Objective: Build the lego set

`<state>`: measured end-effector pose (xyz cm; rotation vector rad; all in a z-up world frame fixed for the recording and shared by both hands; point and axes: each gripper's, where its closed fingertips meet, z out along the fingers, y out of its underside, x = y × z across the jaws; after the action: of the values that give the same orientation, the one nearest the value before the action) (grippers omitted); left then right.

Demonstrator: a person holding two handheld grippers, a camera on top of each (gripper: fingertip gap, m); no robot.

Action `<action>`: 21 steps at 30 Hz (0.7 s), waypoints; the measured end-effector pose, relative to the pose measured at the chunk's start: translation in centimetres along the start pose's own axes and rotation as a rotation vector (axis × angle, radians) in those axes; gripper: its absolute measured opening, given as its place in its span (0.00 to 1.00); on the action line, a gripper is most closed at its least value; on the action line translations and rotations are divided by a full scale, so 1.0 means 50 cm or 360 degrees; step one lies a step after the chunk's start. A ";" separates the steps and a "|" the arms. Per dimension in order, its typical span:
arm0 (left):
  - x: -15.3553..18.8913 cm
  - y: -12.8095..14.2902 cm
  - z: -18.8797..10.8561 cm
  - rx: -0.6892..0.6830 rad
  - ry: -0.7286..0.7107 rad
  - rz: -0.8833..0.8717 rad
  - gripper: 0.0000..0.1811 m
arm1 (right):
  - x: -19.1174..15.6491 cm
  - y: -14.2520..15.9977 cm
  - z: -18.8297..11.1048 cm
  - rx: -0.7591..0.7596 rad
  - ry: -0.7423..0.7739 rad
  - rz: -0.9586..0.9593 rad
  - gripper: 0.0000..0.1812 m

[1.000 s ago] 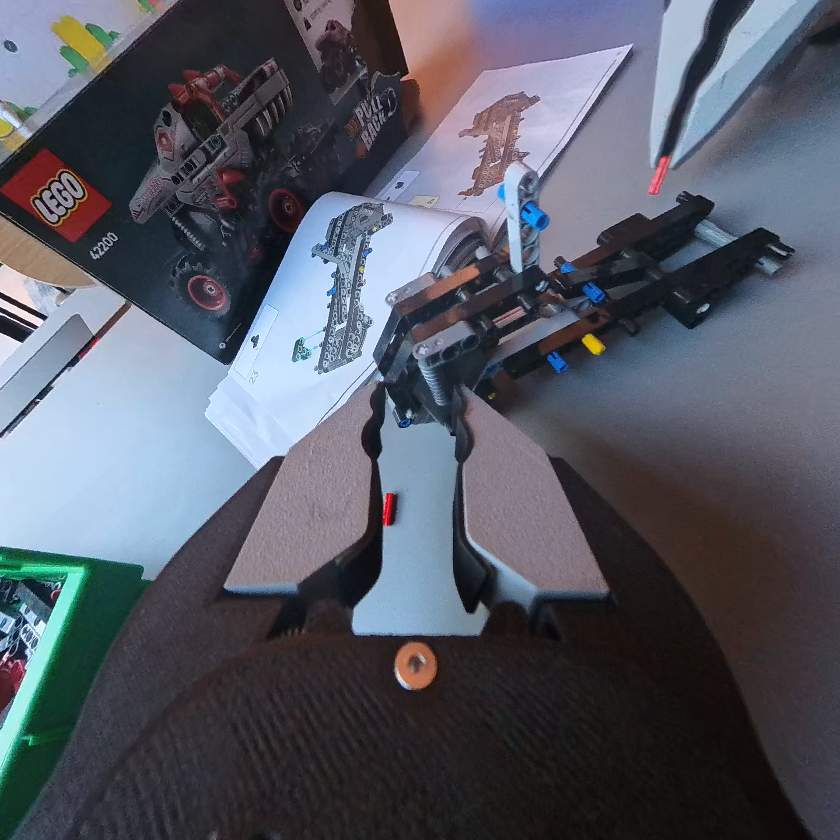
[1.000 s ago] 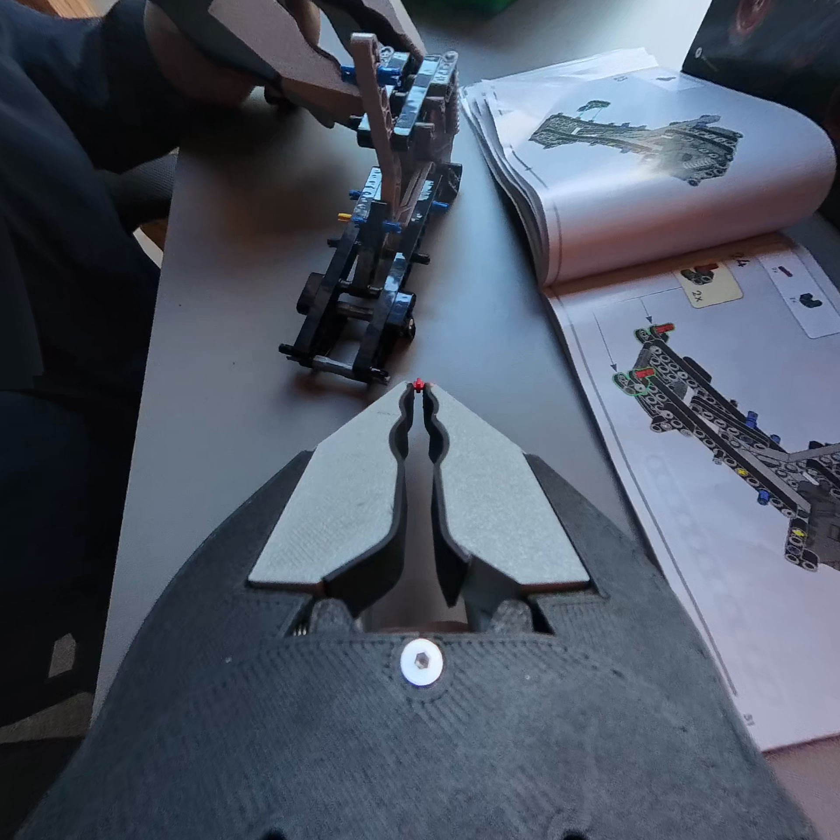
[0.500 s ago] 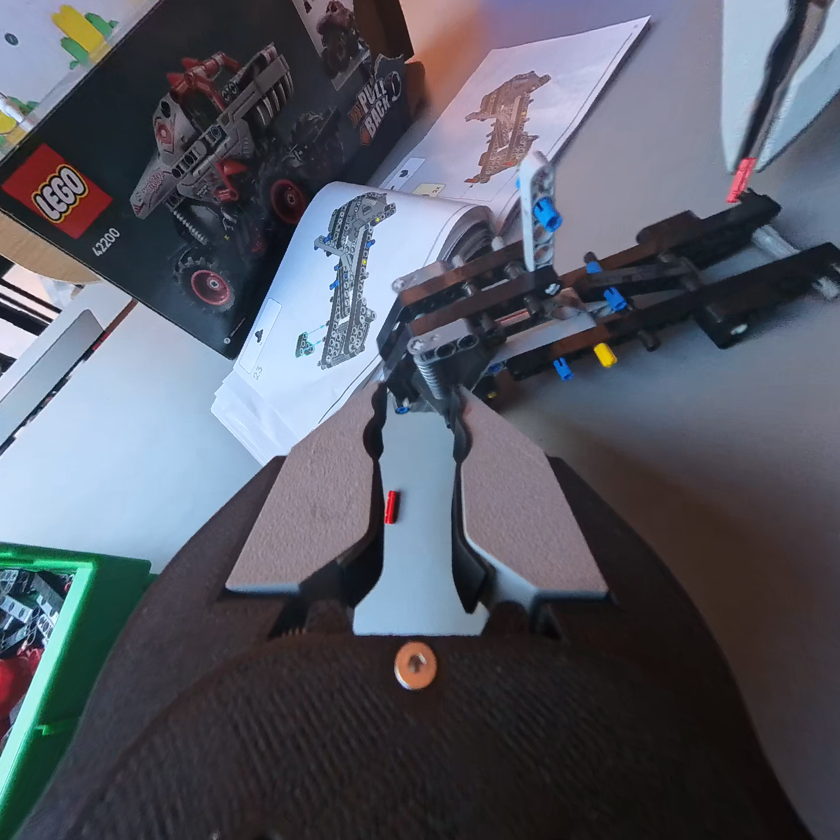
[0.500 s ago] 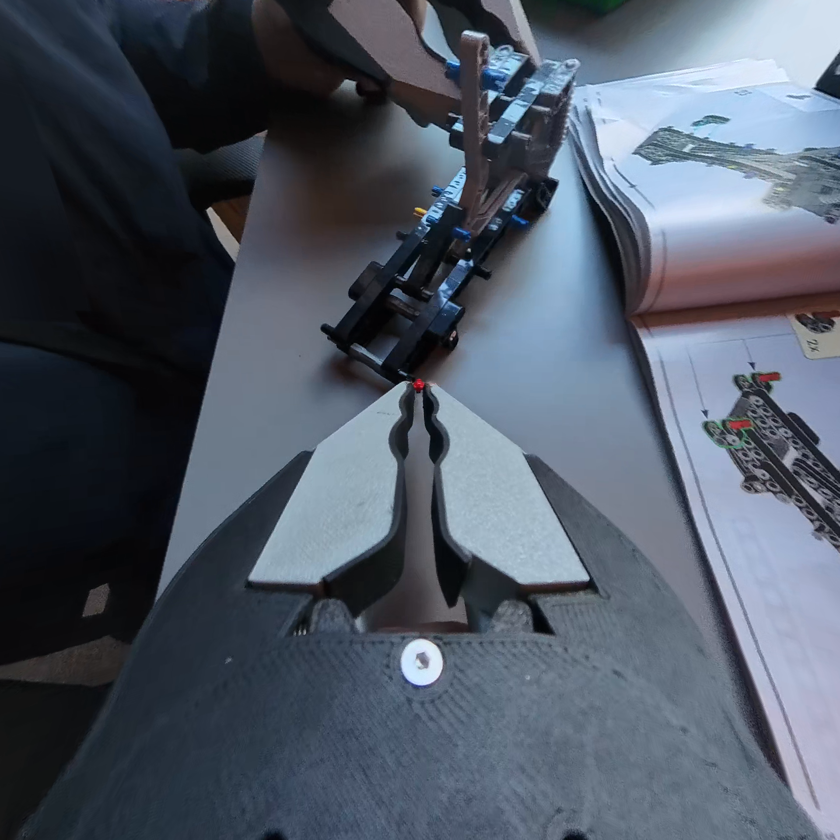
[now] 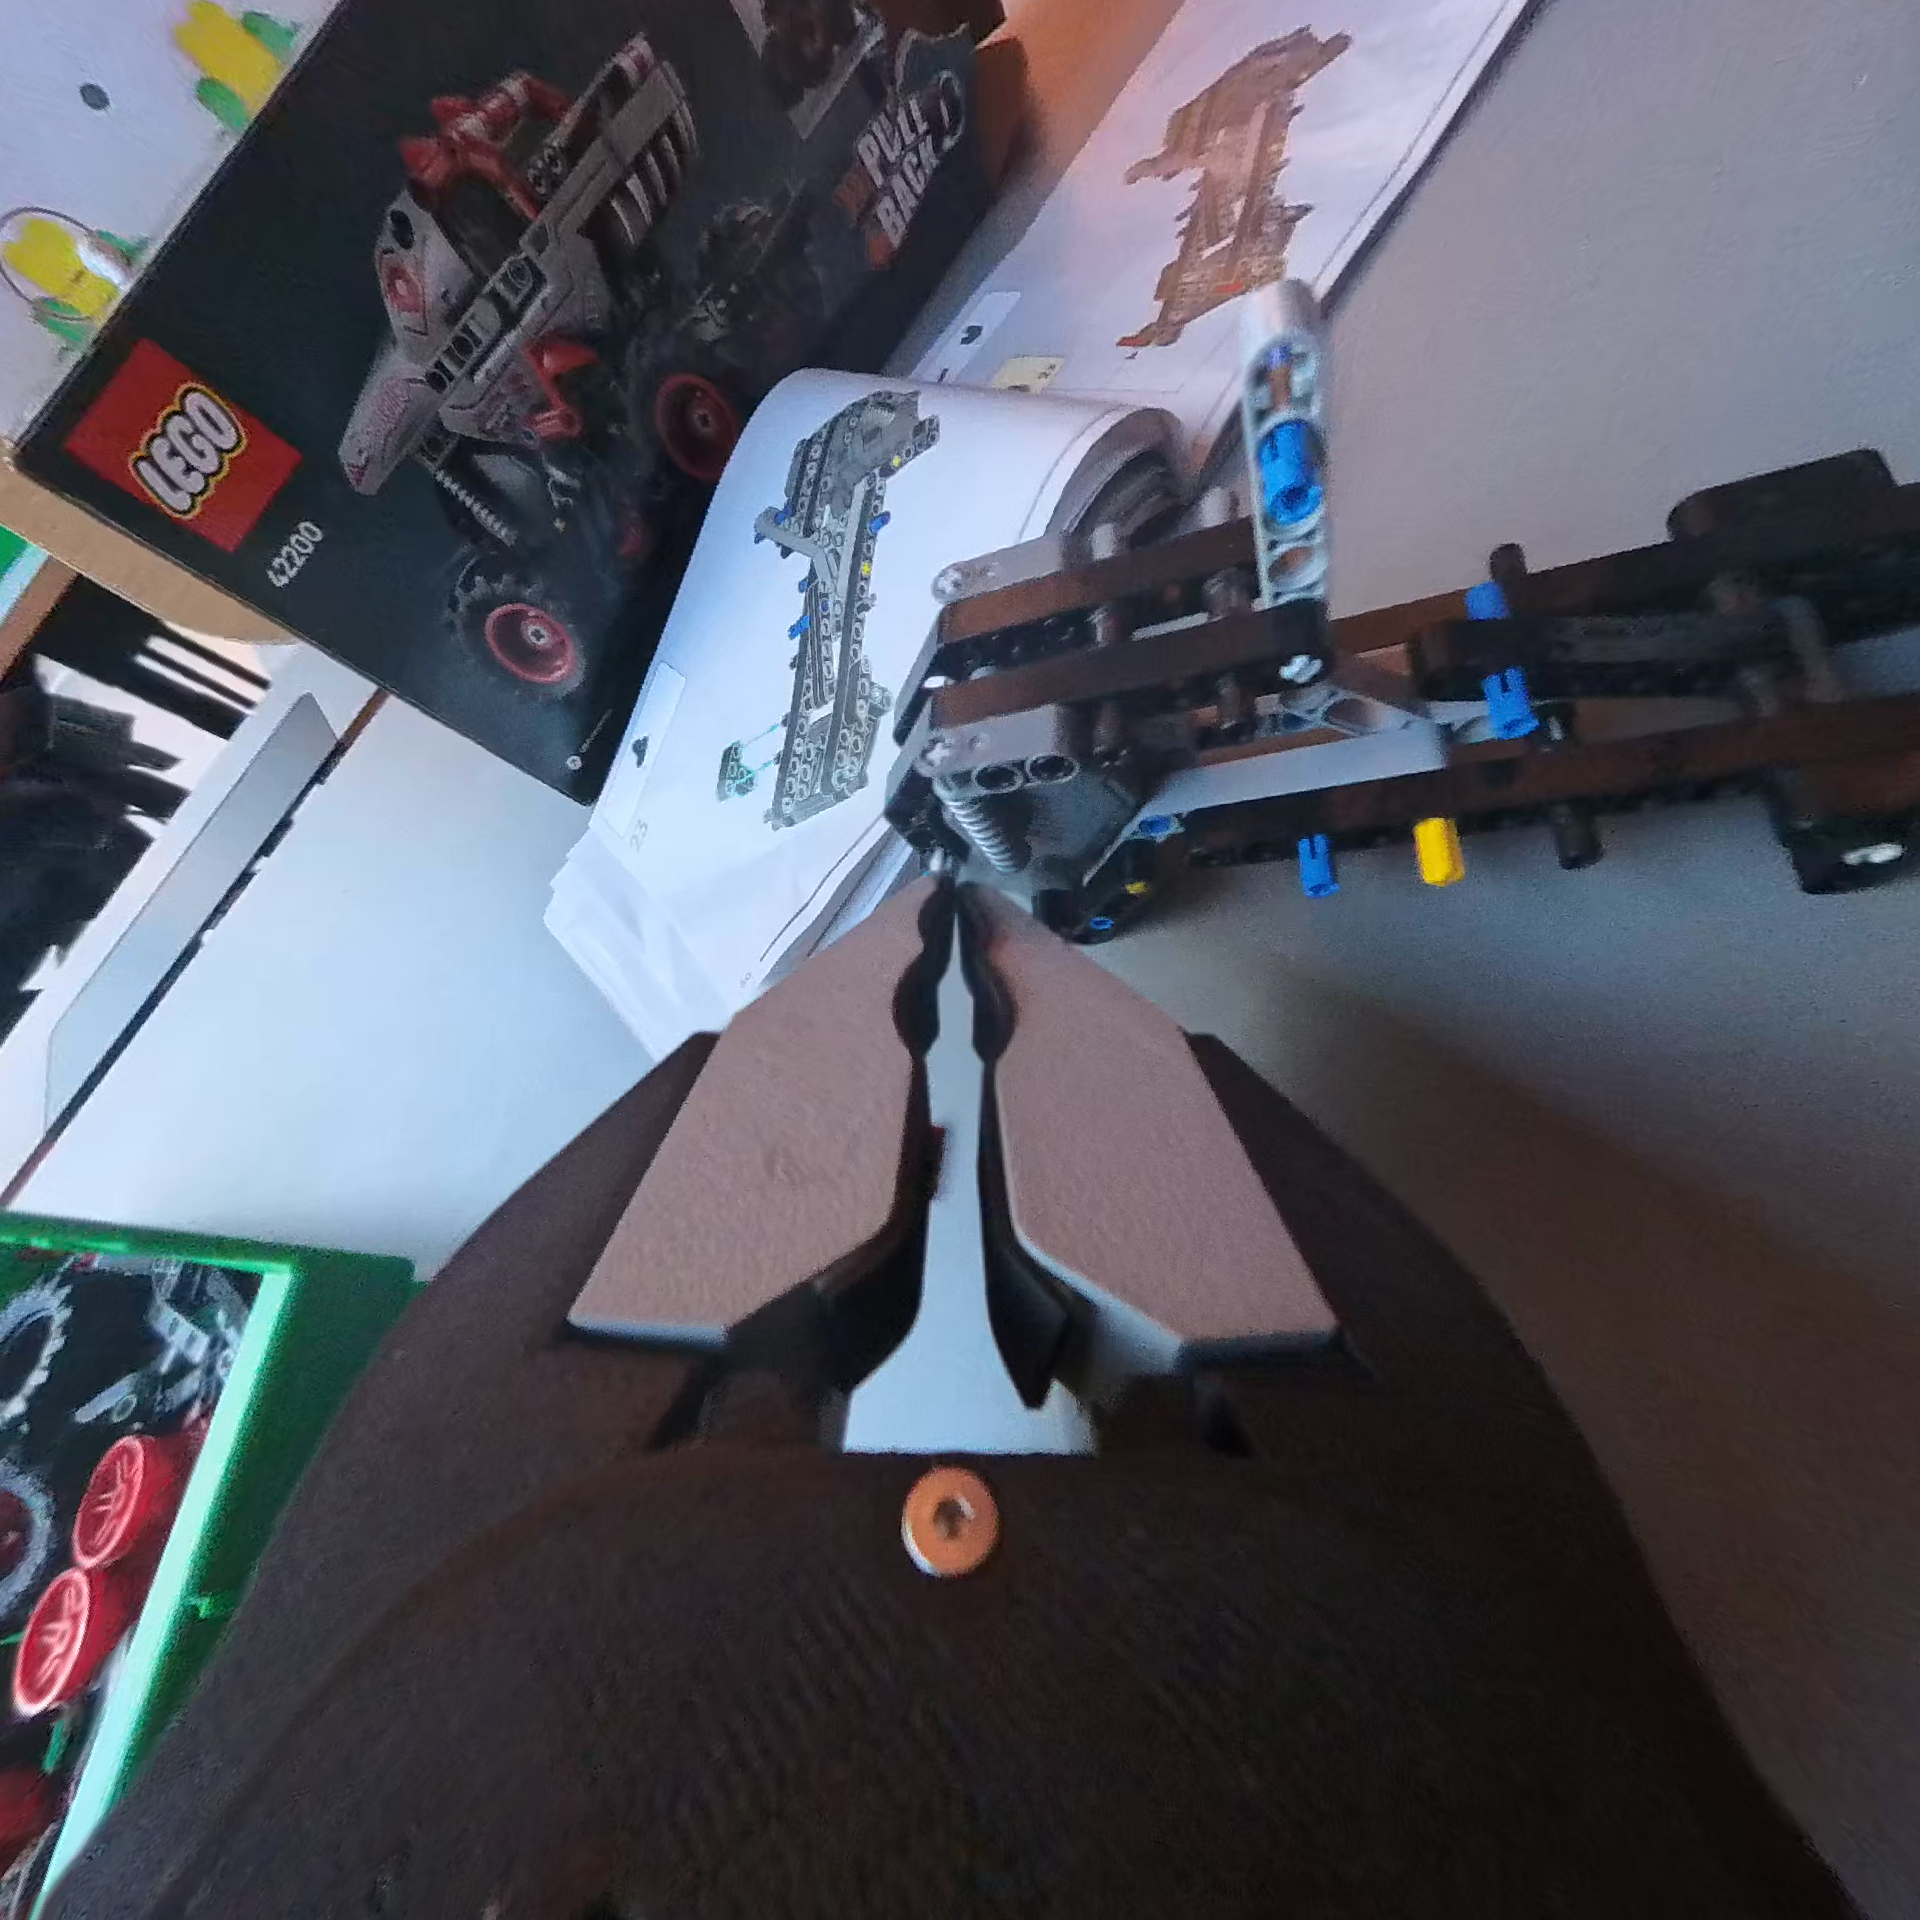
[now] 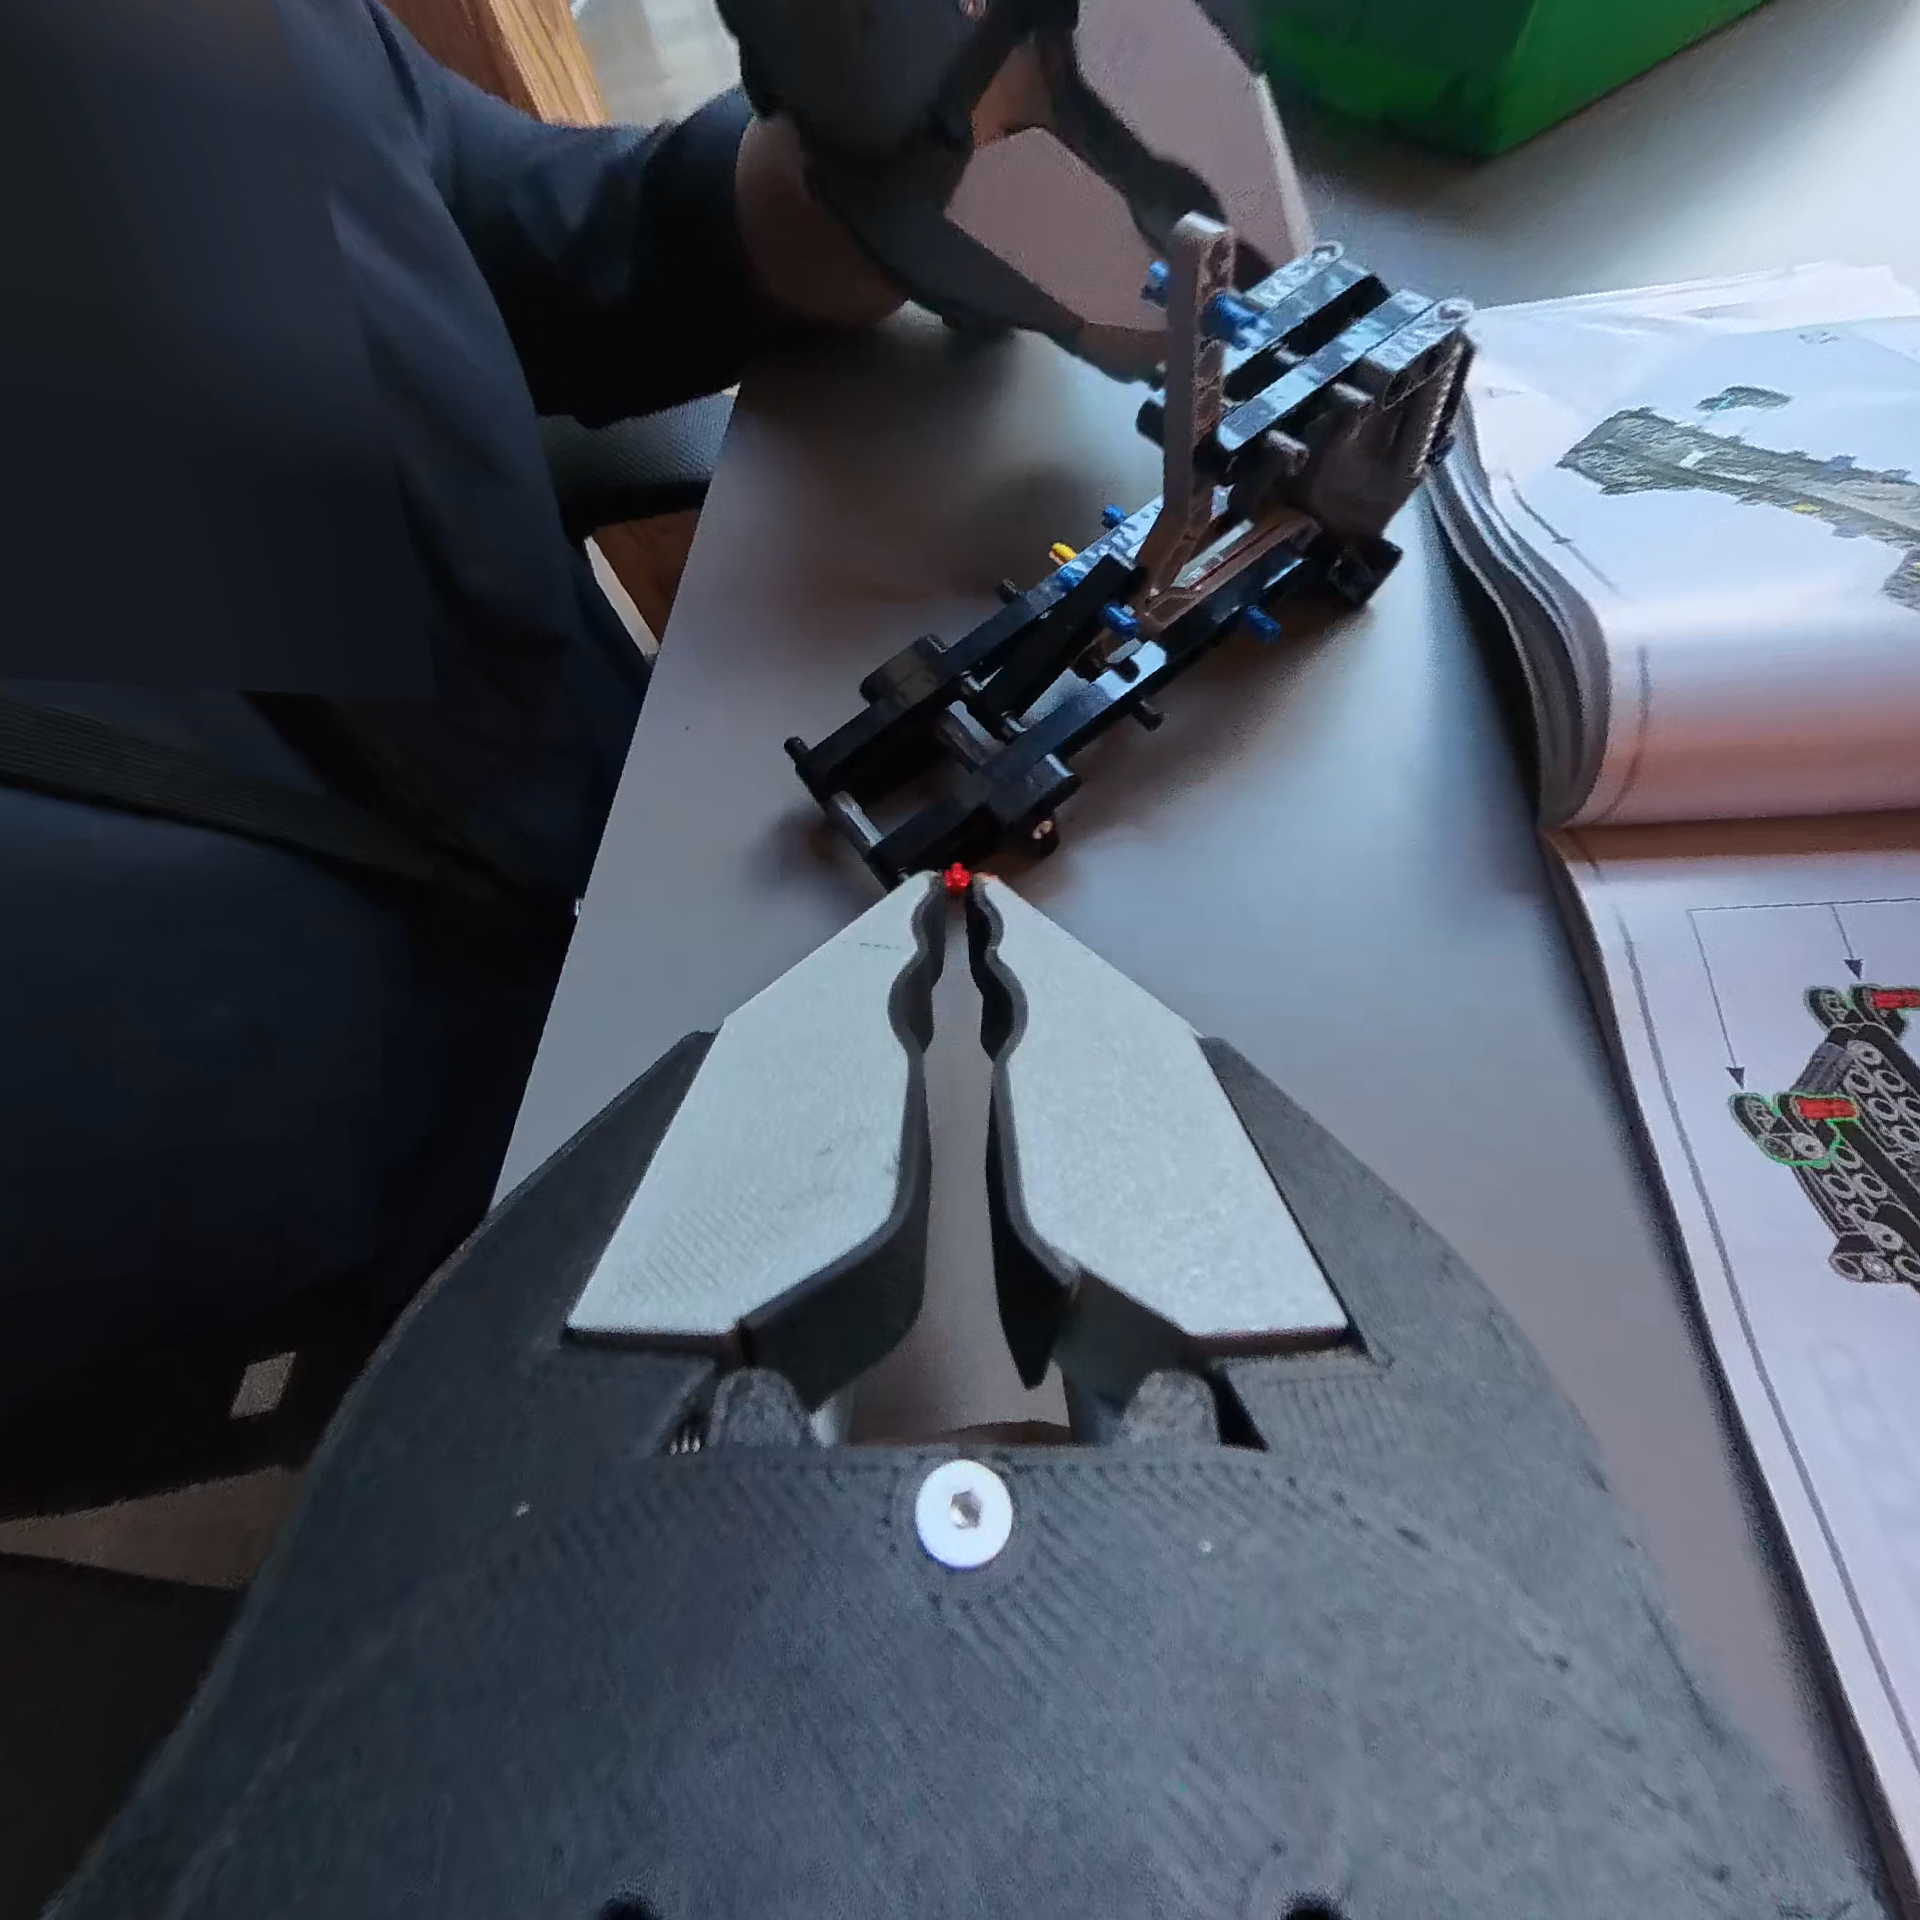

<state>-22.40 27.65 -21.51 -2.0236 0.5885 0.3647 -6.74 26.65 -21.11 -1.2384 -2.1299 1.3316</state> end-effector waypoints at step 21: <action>-0.016 -0.013 -0.014 0.0100 -0.0001 -0.0123 0.01 | 0.097 -0.018 -0.053 0.0173 0.0379 0.0098 0.00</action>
<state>-22.69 27.51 -20.30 -1.9796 0.5134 0.2967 -8.14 31.92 -19.77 -1.3533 -1.8465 1.2380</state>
